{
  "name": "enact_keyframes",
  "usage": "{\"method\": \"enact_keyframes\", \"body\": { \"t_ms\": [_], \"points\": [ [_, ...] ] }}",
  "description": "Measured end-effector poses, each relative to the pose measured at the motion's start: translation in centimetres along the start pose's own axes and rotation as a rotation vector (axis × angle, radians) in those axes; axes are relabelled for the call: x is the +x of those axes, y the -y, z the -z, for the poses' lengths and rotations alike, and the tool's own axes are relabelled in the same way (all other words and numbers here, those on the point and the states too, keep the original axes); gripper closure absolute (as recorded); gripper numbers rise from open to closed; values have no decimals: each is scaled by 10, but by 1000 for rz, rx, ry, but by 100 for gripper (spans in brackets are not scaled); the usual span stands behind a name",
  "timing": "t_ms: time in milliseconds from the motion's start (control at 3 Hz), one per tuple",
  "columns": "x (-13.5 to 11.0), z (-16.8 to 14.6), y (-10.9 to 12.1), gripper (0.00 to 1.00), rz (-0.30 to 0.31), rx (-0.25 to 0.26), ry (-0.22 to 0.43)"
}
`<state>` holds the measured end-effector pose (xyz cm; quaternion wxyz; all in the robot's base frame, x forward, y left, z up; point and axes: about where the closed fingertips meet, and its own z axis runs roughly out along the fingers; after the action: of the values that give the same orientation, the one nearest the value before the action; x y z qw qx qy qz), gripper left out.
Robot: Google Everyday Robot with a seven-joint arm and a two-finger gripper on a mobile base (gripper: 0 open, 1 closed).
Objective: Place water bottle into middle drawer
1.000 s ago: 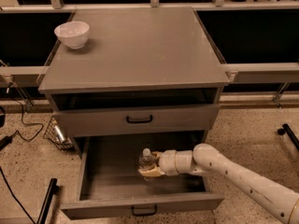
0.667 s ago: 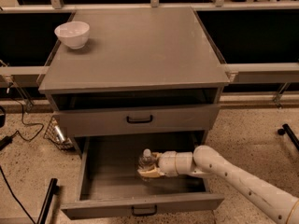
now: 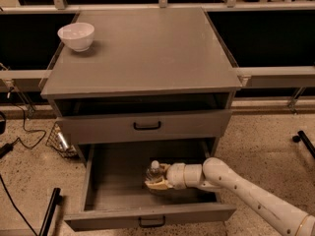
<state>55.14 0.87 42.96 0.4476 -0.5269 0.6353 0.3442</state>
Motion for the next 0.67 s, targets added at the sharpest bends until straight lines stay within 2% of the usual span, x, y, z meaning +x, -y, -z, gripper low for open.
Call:
{"method": "enact_keyframes", "body": {
  "t_ms": [333, 667],
  "points": [
    [0, 0, 0, 77, 0, 0, 0],
    [0, 0, 0, 46, 0, 0, 0]
  ]
}}
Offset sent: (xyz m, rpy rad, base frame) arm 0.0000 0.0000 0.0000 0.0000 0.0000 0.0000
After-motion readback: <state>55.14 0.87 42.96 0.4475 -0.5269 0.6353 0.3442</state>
